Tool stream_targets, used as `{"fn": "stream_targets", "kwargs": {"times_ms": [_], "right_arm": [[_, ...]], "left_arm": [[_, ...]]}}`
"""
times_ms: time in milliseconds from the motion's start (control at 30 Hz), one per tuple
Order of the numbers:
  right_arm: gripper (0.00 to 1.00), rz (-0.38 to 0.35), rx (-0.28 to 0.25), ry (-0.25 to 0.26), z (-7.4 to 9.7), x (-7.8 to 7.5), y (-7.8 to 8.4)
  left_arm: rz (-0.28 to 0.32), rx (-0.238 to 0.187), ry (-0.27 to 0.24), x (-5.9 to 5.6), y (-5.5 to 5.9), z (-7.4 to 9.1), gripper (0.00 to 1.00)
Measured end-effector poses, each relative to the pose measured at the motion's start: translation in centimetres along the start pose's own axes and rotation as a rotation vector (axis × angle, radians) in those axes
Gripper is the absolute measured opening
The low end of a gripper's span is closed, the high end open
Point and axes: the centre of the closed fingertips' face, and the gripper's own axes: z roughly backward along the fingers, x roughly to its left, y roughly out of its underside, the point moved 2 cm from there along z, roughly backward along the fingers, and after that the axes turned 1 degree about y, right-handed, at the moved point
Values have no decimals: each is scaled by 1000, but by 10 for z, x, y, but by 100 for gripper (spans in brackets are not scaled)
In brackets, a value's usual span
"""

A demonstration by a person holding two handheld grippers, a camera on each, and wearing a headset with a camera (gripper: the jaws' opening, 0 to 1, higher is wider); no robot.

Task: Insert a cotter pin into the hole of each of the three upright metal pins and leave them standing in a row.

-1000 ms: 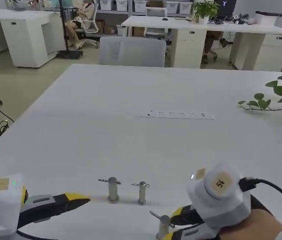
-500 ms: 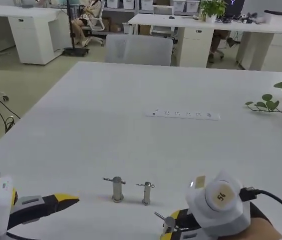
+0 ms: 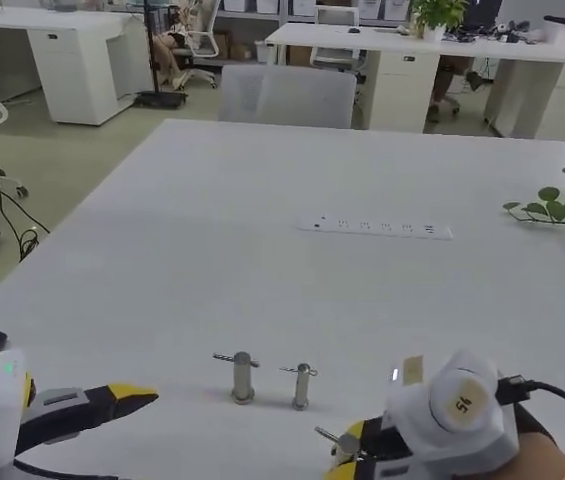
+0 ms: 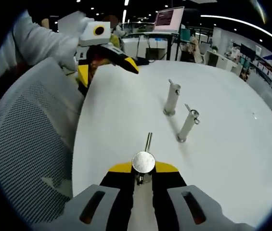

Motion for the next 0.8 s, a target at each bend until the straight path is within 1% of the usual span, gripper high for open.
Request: {"fn": "stream_targets", "kwargs": {"times_ms": [100,267,433,567,800], "right_arm": [[13,5,-4,-1,3,-7,-1],[13,30,-16,2,11,-25,-5],[13,54,-17,-15,16,-46,-7],[13,72,-9,-17,16,-56,-7],[13,90,-2,-37,14,-68,-5]], "left_arm": [[-2,-6,-4,1,-2,0,70],[-5,-9,-6,1,-4,-1,70],[-7,-9,-13,2,-5,0,70],[-6,-9,-19,3,-5,2,70],[-3,-7,-22,6,-6,2,70]]}}
